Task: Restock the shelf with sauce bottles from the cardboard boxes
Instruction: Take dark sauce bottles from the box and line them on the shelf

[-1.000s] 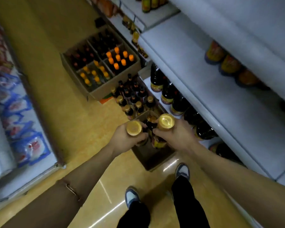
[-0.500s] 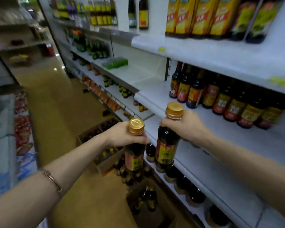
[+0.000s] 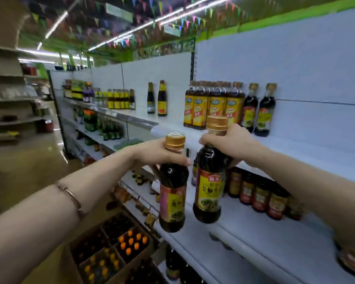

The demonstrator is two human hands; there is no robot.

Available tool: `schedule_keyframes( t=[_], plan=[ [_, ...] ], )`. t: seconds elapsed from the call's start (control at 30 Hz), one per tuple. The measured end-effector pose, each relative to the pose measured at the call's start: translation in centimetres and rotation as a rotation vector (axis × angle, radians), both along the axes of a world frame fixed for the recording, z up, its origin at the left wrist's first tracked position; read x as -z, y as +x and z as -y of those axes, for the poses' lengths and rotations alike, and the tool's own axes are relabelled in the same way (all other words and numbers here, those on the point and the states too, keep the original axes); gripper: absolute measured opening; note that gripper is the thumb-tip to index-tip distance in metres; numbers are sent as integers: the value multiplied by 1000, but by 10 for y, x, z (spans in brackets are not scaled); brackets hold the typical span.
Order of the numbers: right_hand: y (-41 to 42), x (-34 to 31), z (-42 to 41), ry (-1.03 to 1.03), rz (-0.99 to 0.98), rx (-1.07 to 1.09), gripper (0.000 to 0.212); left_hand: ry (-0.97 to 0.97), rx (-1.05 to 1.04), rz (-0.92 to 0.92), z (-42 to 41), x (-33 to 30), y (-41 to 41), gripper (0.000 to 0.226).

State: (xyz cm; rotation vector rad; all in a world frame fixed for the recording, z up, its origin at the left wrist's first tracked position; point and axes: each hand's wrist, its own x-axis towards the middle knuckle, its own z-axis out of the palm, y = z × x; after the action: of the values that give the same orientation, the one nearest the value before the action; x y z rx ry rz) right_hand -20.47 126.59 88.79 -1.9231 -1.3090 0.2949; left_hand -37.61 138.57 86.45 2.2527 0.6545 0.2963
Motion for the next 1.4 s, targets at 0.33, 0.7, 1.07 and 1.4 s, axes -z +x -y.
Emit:
schedule_keyframes(
  t=[0.33,0.7,1.07,1.4],
  plan=[
    [64,-79,-4,118,93,160,49,94,86,61,-15,-88,88,23],
    [164,-118,-43,150,157,213,41,159,124,107,-62,-134,204,33],
    [250,-96,-88,133,231,286,45,174,157,110,-103,-122,286,17],
    [275,-57,-124,161,151,399,37,111,209,239,-150,-88,333,34]
  ],
)
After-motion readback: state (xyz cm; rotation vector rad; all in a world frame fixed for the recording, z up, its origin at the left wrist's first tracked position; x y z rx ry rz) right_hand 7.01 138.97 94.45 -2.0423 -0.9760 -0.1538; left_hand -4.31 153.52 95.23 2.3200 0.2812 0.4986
